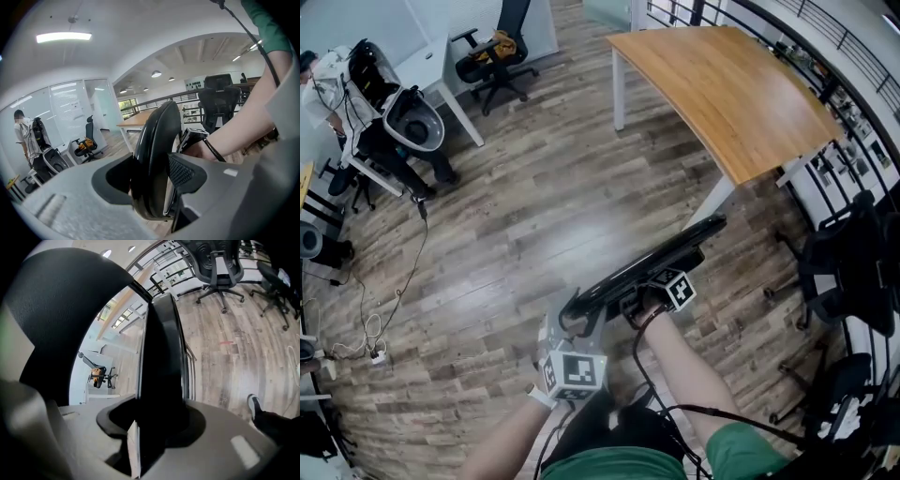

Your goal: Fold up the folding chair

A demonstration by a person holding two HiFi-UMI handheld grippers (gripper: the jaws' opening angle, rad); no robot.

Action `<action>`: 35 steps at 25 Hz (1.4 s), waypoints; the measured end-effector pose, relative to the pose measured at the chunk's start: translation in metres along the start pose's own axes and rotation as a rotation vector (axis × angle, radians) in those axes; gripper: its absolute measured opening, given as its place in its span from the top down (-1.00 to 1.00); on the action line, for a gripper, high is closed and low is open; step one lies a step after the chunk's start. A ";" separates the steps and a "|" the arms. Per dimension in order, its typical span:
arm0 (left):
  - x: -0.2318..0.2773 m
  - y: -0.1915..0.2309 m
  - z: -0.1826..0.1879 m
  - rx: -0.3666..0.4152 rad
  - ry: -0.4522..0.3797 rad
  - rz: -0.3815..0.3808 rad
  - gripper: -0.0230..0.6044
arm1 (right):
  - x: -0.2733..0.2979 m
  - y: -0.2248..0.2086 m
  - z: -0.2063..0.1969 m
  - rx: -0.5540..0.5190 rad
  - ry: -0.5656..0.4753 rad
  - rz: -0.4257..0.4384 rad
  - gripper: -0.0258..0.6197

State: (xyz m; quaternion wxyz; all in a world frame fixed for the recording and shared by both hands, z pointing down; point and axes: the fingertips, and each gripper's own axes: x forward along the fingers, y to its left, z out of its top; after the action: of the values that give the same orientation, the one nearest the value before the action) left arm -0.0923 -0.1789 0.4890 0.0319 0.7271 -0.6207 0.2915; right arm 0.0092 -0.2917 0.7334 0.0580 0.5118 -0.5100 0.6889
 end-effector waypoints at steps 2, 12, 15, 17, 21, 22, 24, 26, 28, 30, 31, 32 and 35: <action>0.000 -0.001 0.004 0.000 -0.006 0.005 0.20 | 0.004 0.004 0.001 -0.001 0.000 -0.012 0.39; 0.004 0.015 0.000 0.025 -0.027 0.060 0.20 | -0.001 0.038 -0.011 -0.024 0.029 0.144 0.03; 0.000 0.013 -0.006 0.028 -0.043 0.066 0.20 | -0.012 0.030 -0.014 -0.098 0.040 0.191 -0.09; -0.001 0.010 -0.005 0.024 -0.053 0.074 0.20 | -0.021 0.020 -0.016 -0.108 0.051 0.226 -0.09; -0.003 0.007 -0.002 0.015 -0.051 0.078 0.20 | -0.036 0.004 -0.013 -0.027 0.039 0.297 -0.09; -0.003 0.006 -0.002 0.019 -0.052 0.078 0.20 | -0.036 0.004 -0.011 -0.005 0.031 0.310 -0.09; -0.003 0.003 -0.002 0.030 -0.056 0.081 0.20 | -0.033 0.009 -0.008 0.003 0.026 0.337 -0.09; 0.000 0.000 -0.002 0.034 -0.060 0.086 0.20 | -0.027 0.020 -0.005 -0.003 0.027 0.350 -0.09; 0.007 0.006 -0.002 0.025 -0.050 0.085 0.19 | -0.019 0.030 -0.002 -0.013 0.022 0.334 -0.09; 0.017 0.020 -0.002 0.010 -0.035 0.076 0.19 | -0.010 0.041 -0.001 -0.017 0.014 0.321 -0.09; 0.022 0.030 -0.003 0.006 -0.031 0.071 0.19 | -0.006 0.048 -0.002 -0.017 0.012 0.325 -0.09; 0.027 0.040 -0.004 0.004 -0.031 0.064 0.19 | -0.001 0.055 -0.003 -0.017 0.013 0.334 -0.09; 0.044 0.068 -0.006 0.009 -0.050 0.045 0.19 | 0.014 0.076 -0.006 -0.071 0.025 0.372 -0.09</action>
State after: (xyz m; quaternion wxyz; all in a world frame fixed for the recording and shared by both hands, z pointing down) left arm -0.1551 -0.2304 0.4929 0.0067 0.7202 -0.6362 0.2766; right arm -0.0473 -0.3290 0.6954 -0.0460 0.3977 -0.6190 0.6757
